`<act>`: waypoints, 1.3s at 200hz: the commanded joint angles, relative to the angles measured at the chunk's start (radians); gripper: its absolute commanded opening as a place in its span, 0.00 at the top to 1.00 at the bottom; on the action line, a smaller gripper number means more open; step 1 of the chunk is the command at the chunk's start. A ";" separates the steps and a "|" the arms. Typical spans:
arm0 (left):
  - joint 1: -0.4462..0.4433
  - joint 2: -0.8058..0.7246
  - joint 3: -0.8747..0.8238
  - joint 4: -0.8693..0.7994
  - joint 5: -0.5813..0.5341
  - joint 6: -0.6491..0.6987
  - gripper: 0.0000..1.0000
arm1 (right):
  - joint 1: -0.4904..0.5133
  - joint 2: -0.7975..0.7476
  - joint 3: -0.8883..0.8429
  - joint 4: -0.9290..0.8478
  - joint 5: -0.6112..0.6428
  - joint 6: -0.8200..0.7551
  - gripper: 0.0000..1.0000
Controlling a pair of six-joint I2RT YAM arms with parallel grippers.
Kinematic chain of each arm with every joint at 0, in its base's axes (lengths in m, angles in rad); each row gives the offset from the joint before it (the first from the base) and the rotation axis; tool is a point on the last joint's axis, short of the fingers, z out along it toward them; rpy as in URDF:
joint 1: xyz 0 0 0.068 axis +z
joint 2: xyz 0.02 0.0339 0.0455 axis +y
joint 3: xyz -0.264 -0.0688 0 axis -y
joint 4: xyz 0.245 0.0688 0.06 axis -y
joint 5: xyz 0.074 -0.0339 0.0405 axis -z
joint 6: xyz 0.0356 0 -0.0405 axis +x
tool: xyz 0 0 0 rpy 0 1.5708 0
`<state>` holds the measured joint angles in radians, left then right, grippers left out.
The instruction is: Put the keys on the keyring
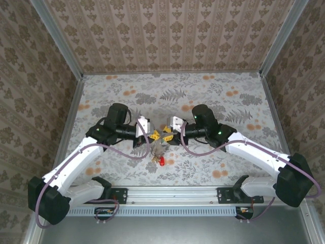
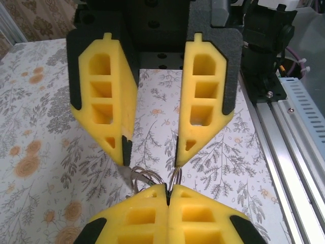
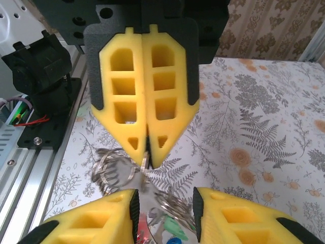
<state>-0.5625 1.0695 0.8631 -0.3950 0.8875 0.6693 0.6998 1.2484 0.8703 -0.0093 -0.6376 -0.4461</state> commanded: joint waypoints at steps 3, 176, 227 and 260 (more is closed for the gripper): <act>-0.003 -0.003 0.001 0.084 0.004 -0.028 1.00 | 0.010 -0.017 -0.017 -0.016 -0.040 0.007 0.63; -0.005 0.015 -0.021 0.151 0.025 -0.105 1.00 | 0.021 -0.029 -0.111 0.231 0.084 0.099 0.72; -0.009 0.025 -0.016 0.151 0.017 -0.112 1.00 | 0.023 -0.024 -0.106 0.246 0.075 0.106 0.79; -0.008 0.029 -0.011 0.155 0.016 -0.126 1.00 | 0.024 -0.020 -0.110 0.254 0.084 0.107 0.95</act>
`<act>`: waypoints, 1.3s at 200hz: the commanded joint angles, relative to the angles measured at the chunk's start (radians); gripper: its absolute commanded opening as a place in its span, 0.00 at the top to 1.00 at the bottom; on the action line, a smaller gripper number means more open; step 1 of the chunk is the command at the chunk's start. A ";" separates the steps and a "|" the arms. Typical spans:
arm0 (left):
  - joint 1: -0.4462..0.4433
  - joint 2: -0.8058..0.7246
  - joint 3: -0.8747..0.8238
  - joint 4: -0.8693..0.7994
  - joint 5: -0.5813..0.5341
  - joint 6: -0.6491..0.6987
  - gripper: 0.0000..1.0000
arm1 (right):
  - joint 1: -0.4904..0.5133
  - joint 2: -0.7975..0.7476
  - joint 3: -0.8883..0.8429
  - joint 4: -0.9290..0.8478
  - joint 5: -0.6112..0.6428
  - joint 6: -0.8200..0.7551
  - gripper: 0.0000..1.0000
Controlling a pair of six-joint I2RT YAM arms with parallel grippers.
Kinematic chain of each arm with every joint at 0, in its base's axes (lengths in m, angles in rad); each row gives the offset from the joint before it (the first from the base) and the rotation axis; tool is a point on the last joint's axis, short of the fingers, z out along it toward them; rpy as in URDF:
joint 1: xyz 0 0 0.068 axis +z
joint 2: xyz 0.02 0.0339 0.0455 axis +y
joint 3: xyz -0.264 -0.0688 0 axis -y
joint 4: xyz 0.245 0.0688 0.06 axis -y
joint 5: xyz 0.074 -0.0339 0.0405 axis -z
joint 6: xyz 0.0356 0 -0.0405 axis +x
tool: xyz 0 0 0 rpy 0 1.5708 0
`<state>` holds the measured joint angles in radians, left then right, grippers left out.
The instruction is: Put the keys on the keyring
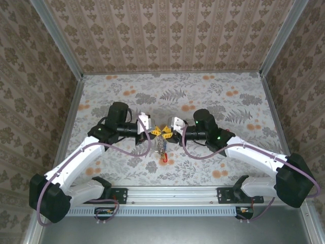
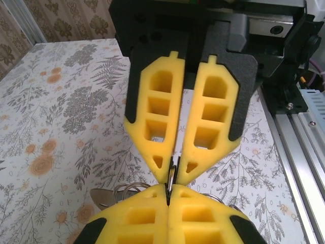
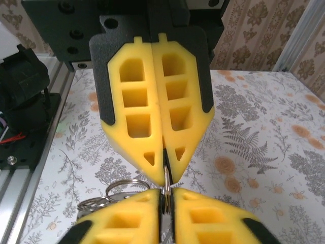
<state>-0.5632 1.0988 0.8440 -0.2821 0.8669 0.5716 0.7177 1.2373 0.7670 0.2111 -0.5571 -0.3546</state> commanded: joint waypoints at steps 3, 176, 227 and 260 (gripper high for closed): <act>-0.007 0.000 0.008 0.043 0.038 -0.032 1.00 | 0.005 -0.009 -0.008 0.036 0.003 0.016 0.98; 0.074 -0.056 0.004 0.110 0.216 -0.101 0.63 | -0.007 -0.031 -0.216 0.761 -0.118 0.183 1.00; 0.062 -0.049 0.008 0.127 0.291 -0.074 0.73 | -0.006 -0.012 -0.208 0.769 -0.112 0.193 1.00; 0.054 -0.048 0.013 0.104 0.308 -0.050 0.75 | -0.006 -0.013 -0.203 0.754 -0.106 0.191 1.00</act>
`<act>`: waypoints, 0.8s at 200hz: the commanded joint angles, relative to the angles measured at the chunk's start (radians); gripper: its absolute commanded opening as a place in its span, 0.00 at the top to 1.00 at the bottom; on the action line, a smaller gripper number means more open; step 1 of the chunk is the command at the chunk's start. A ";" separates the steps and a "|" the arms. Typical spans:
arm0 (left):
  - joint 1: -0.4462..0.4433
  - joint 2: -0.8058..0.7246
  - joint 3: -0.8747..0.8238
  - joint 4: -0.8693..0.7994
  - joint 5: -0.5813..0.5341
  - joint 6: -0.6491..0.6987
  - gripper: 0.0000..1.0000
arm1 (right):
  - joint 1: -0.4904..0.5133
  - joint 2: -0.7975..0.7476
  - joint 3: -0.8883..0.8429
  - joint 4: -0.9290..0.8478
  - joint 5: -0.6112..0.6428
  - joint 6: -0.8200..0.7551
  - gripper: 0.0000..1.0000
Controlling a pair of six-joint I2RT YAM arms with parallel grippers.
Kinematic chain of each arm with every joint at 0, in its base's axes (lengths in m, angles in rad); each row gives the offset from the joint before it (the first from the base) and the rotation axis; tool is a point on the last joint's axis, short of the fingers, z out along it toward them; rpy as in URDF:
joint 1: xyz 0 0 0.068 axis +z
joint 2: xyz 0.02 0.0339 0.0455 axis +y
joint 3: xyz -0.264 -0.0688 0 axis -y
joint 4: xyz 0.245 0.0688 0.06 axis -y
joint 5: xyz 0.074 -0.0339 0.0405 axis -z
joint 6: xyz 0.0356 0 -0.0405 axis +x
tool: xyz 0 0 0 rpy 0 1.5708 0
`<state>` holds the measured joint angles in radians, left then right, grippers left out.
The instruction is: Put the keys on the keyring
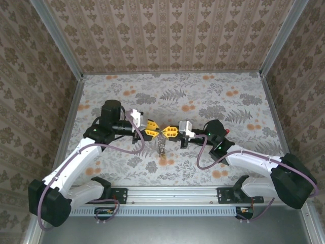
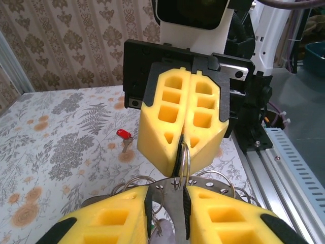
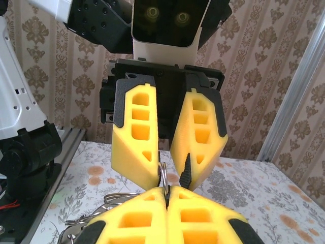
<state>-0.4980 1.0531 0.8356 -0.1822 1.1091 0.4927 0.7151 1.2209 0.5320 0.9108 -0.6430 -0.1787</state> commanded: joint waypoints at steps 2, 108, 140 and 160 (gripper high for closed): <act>-0.011 -0.002 0.023 0.005 0.067 0.030 0.75 | -0.005 0.003 0.033 0.054 -0.020 0.015 1.00; -0.027 0.024 0.073 -0.079 -0.068 0.050 1.00 | -0.005 -0.037 0.071 -0.176 0.006 -0.104 0.85; -0.048 0.022 0.127 -0.262 -0.190 0.147 1.00 | -0.007 -0.088 0.195 -0.697 0.064 -0.355 0.70; -0.058 0.022 0.134 -0.297 -0.219 0.160 1.00 | -0.006 -0.100 0.229 -0.802 0.082 -0.402 0.66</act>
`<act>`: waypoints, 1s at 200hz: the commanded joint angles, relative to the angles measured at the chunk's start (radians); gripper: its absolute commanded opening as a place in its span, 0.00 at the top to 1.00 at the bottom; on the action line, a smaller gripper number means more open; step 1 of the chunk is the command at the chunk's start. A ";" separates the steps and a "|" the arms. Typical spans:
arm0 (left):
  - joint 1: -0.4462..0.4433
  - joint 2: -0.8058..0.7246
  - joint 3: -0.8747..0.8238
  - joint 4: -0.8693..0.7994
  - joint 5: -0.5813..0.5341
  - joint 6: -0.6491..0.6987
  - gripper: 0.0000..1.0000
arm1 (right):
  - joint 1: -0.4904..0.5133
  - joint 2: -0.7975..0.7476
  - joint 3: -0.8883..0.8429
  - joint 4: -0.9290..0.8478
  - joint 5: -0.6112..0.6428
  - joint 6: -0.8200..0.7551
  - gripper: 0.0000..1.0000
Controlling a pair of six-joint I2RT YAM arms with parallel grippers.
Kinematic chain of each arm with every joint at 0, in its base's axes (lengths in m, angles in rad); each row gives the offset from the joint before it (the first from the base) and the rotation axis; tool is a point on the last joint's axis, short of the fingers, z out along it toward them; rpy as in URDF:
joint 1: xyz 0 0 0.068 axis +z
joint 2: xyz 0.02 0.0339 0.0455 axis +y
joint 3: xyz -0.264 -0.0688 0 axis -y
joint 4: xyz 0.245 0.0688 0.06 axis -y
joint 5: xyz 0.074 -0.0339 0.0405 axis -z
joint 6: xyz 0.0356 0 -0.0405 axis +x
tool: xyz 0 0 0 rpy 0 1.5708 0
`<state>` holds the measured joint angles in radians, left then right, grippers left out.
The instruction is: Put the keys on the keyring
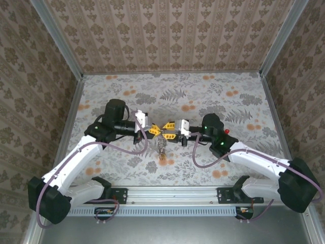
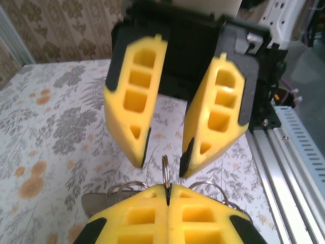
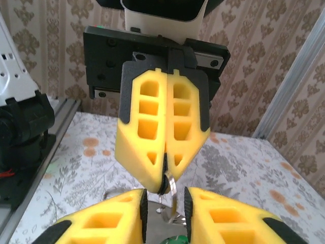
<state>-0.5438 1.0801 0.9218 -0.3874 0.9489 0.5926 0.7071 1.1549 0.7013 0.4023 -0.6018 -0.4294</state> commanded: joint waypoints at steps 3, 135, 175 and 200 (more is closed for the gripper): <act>-0.014 -0.005 0.049 -0.095 -0.062 0.061 1.00 | 0.002 -0.033 0.064 -0.306 0.043 -0.155 0.65; -0.046 0.027 0.071 -0.106 -0.076 0.067 1.00 | 0.046 0.054 0.178 -0.444 0.093 -0.183 0.68; -0.047 0.015 0.040 -0.061 -0.044 0.066 1.00 | 0.046 0.054 0.164 -0.417 0.097 -0.168 0.67; -0.047 0.020 0.046 -0.082 -0.042 0.087 1.00 | 0.046 0.047 0.162 -0.406 0.099 -0.163 0.68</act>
<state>-0.5831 1.1152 0.9634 -0.4934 0.8524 0.6502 0.7471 1.2049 0.8532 -0.0269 -0.5209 -0.6010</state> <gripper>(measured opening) 0.047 0.333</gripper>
